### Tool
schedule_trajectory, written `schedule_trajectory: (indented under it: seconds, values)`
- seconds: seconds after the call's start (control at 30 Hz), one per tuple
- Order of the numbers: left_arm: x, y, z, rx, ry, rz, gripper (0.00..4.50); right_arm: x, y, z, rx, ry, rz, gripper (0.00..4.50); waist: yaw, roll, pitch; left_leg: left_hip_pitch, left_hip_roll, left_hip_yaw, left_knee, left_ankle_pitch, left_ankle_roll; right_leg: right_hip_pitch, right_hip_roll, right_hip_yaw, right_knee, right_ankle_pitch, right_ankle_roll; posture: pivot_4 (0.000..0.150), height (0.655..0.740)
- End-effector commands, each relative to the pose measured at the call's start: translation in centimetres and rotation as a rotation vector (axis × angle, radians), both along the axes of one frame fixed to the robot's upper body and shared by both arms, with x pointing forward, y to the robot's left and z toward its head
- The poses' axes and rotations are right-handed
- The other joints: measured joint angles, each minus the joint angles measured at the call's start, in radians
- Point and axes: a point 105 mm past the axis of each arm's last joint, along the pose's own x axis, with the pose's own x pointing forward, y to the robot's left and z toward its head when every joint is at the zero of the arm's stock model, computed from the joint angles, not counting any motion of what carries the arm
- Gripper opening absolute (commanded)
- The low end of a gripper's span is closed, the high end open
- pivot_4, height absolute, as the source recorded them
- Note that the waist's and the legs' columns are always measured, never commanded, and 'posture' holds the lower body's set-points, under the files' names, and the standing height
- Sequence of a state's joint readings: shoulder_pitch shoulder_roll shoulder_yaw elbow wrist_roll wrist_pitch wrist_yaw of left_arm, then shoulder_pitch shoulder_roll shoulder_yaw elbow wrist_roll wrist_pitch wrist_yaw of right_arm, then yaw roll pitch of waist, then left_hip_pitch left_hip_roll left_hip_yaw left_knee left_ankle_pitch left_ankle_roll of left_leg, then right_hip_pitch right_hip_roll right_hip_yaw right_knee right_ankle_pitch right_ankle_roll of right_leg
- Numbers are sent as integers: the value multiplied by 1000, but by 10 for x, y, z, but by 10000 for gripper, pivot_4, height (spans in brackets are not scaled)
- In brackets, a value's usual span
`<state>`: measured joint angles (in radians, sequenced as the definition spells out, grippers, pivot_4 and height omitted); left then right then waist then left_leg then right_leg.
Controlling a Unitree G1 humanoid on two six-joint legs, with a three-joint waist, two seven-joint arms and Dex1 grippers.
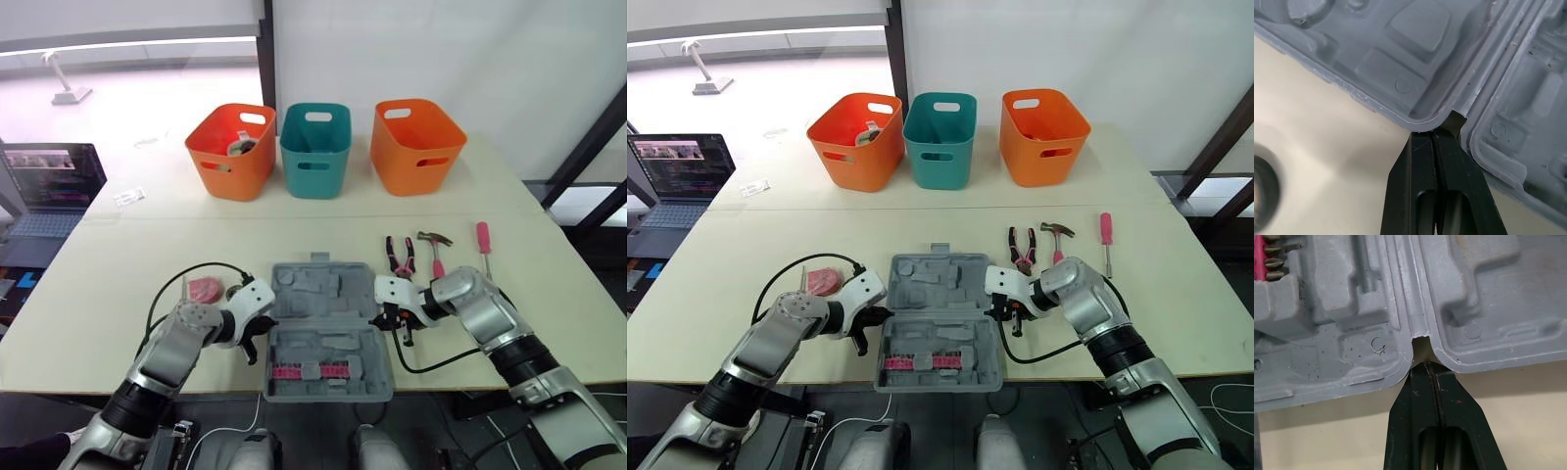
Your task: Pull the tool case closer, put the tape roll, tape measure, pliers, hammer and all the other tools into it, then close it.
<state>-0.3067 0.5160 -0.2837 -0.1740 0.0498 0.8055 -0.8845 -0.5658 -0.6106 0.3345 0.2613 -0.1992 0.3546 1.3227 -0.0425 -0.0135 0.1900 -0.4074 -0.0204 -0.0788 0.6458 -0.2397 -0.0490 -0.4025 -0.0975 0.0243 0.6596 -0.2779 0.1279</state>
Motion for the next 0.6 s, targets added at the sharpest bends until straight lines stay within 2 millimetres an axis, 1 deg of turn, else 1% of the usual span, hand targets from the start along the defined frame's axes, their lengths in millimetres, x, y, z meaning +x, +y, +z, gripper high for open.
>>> schedule_trajectory:
  seconds: [0.03, 0.23, 0.47, 0.6]
  values:
    - [-16, -7, -14, -4, 89, -31, 291, -13, 5, -5, 11, 57, 45, 0, 1, 0, 0, 0, 0, 0, 0, 0, 0, 0, 0, 0, 0, 0, 0, 1500, 7400]
    - [-17, -10, -11, -22, 74, -23, 291, -18, 4, -8, 5, 74, 44, 0, 2, 0, 0, 0, 0, 0, 0, 0, 0, 1, 0, 0, -1, 0, 0, 1500, 7400]
    - [-24, -8, -12, -9, 66, -8, 291, -22, 3, -8, 11, 88, 37, 0, 2, 0, 0, 1, 0, -1, 0, 0, 1, 3, 0, -1, -3, 0, 0, 1500, 7400]
    - [-28, -9, -11, -19, 69, 1, 291, -24, 4, -12, -1, 82, 42, 0, 1, 0, -1, 1, 0, -1, 0, 0, 1, 3, 0, -1, -3, 0, 0, 1500, 7400]
